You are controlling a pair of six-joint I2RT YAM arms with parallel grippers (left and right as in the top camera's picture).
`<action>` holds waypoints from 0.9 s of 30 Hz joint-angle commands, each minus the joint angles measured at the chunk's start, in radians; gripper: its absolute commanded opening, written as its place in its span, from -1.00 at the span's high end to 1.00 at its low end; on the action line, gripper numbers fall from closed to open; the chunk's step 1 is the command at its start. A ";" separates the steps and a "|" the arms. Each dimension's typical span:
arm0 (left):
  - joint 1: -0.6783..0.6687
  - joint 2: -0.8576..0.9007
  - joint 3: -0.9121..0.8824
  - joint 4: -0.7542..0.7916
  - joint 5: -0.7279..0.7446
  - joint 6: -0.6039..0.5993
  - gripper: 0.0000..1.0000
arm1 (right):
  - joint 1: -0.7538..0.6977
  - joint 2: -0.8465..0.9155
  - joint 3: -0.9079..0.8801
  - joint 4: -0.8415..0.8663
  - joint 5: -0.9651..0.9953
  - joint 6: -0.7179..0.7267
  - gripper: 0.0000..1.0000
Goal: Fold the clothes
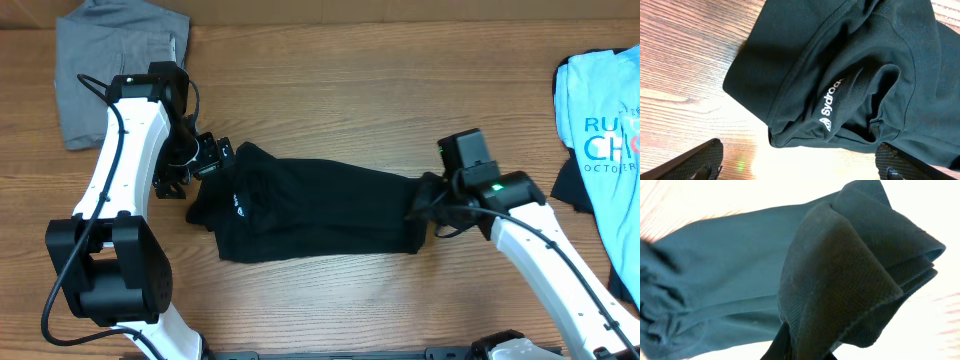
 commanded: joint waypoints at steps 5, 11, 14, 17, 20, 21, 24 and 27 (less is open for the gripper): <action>-0.008 0.001 0.004 0.001 -0.006 0.011 -0.99 | 0.137 0.086 0.017 0.080 -0.038 0.004 0.92; -0.008 0.001 0.004 0.000 -0.006 0.012 -1.00 | 0.238 0.194 0.017 0.127 -0.069 0.004 0.92; -0.008 0.001 0.004 0.000 -0.006 0.012 -1.00 | 0.281 0.225 0.017 0.145 -0.075 0.005 0.92; -0.008 0.001 0.004 0.001 -0.006 0.012 -1.00 | 0.311 0.228 0.017 0.158 -0.076 0.009 0.92; -0.008 0.001 0.004 0.001 -0.006 0.012 -1.00 | 0.329 0.228 0.017 0.177 -0.075 0.031 0.92; -0.008 0.001 0.004 0.001 -0.006 0.012 -1.00 | 0.333 0.228 0.017 0.182 -0.077 0.038 0.92; -0.008 0.001 0.004 0.001 -0.006 0.012 -1.00 | 0.336 0.228 0.017 0.192 -0.082 0.042 0.56; -0.008 0.001 0.004 0.000 -0.006 0.012 -1.00 | 0.336 0.228 0.017 0.197 -0.081 0.040 -0.38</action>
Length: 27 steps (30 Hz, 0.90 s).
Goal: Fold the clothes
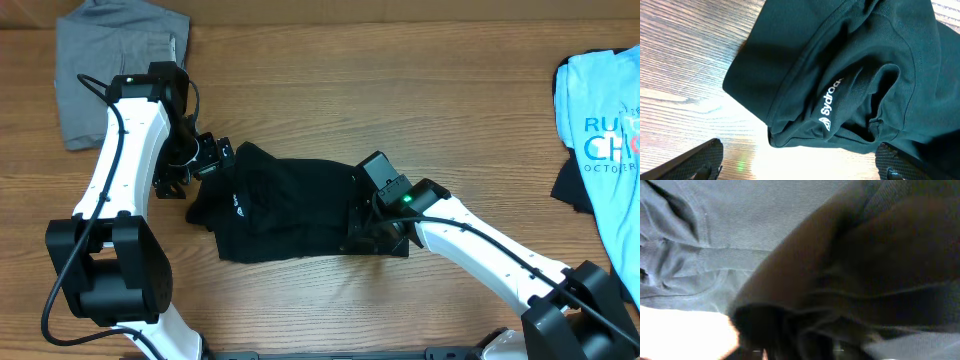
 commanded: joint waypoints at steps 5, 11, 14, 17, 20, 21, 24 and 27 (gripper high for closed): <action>-0.008 0.001 0.004 0.000 -0.006 0.013 -0.99 | -0.023 -0.007 0.097 -0.078 -0.008 -0.041 -0.54; -0.008 0.001 0.004 -0.007 -0.006 0.015 -1.00 | -0.090 -0.008 0.348 -0.375 0.127 -0.066 -0.92; -0.008 0.001 0.004 -0.011 -0.006 0.016 -1.00 | -0.131 -0.005 0.356 -0.388 0.130 -0.088 -0.92; -0.008 0.001 0.004 -0.015 -0.006 0.015 -0.99 | -0.156 0.011 0.327 -0.388 0.111 -0.087 -0.82; -0.008 0.001 0.004 -0.018 -0.006 0.015 -1.00 | -0.159 0.043 0.274 -0.348 0.051 -0.087 -0.78; -0.008 0.001 0.004 -0.018 -0.006 0.015 -1.00 | -0.159 0.054 0.262 -0.332 0.031 -0.087 -0.77; -0.008 0.001 0.004 -0.019 -0.006 0.015 -1.00 | -0.159 0.094 0.222 -0.250 -0.040 -0.087 -0.77; -0.008 0.001 0.004 -0.025 -0.006 0.016 -1.00 | -0.159 0.134 0.217 -0.206 -0.089 -0.086 -0.77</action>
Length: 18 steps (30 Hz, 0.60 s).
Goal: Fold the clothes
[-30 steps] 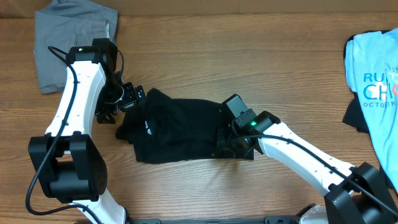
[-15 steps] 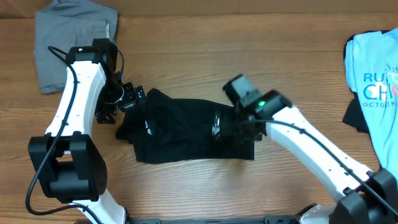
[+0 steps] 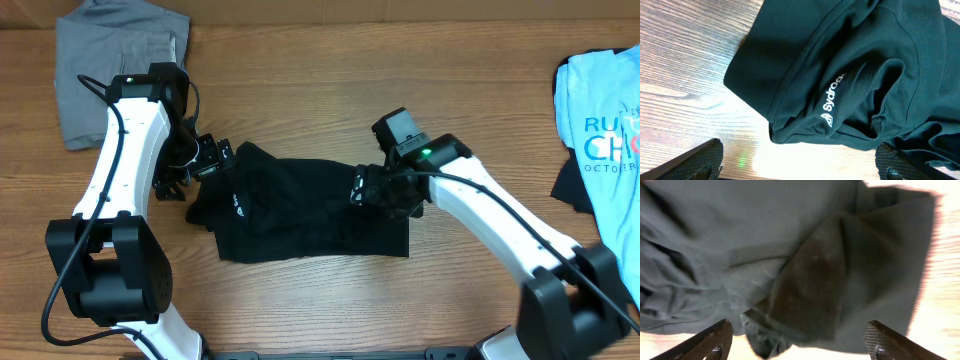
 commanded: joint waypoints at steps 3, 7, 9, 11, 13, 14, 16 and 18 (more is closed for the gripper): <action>-0.008 0.001 0.004 -0.011 -0.006 0.024 -0.99 | 0.003 0.078 -0.014 0.054 -0.118 0.001 -0.75; -0.008 0.001 0.004 -0.006 -0.006 0.024 -1.00 | 0.003 0.092 -0.014 0.067 -0.126 0.002 -0.24; -0.008 0.001 0.004 -0.003 -0.006 0.023 -1.00 | 0.003 0.092 -0.014 0.079 -0.126 0.013 0.00; -0.008 0.001 0.004 0.000 -0.006 0.024 -0.99 | 0.003 0.092 -0.014 0.092 -0.126 0.030 0.17; -0.008 0.001 0.004 0.000 -0.006 0.024 -1.00 | 0.003 0.092 -0.014 0.103 -0.126 0.032 0.29; -0.008 0.001 0.004 0.000 -0.006 0.024 -1.00 | 0.003 0.092 -0.014 0.109 -0.125 0.040 0.32; -0.008 0.001 0.004 0.000 -0.006 0.024 -1.00 | 0.003 0.093 -0.014 0.117 -0.126 0.053 0.32; -0.008 0.001 0.004 0.000 -0.006 0.024 -1.00 | 0.004 0.093 -0.014 0.132 -0.126 0.055 0.37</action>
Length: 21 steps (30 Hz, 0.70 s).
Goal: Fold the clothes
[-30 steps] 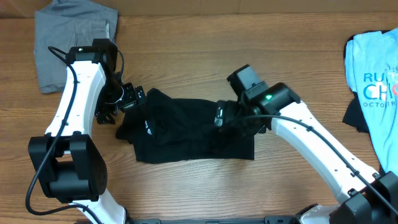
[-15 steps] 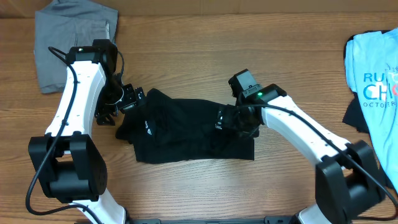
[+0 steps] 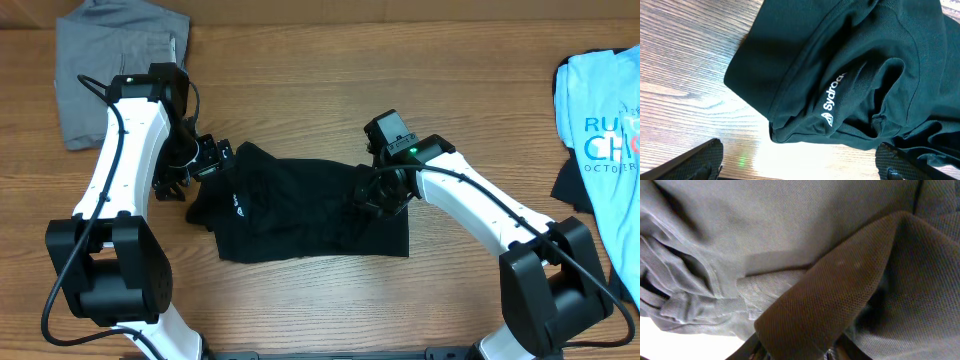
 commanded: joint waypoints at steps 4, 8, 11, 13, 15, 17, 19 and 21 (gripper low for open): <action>-0.008 0.001 0.004 0.001 -0.006 0.023 -1.00 | 0.014 0.009 -0.002 0.062 -0.006 0.023 0.56; -0.008 0.001 0.004 0.001 -0.006 0.023 -1.00 | 0.040 0.021 -0.002 0.144 -0.006 0.072 0.56; -0.008 0.001 0.004 0.001 -0.006 0.024 -1.00 | 0.057 0.025 -0.002 0.193 -0.006 0.071 -0.06; -0.008 0.001 0.004 0.002 -0.006 0.024 -1.00 | 0.064 0.024 -0.001 0.213 -0.006 0.067 -0.63; -0.008 0.001 0.004 0.001 -0.006 0.024 -1.00 | 0.064 0.024 0.016 0.195 -0.032 0.038 -0.70; -0.008 0.001 0.004 0.001 -0.006 0.038 -1.00 | 0.052 0.016 0.045 0.154 -0.078 0.005 -0.72; -0.008 0.001 0.004 0.002 -0.006 0.050 -0.99 | 0.038 -0.002 0.077 0.097 -0.085 0.002 -0.73; -0.008 0.001 0.004 0.002 -0.006 0.051 -1.00 | 0.018 -0.033 0.118 0.024 -0.085 -0.033 -0.75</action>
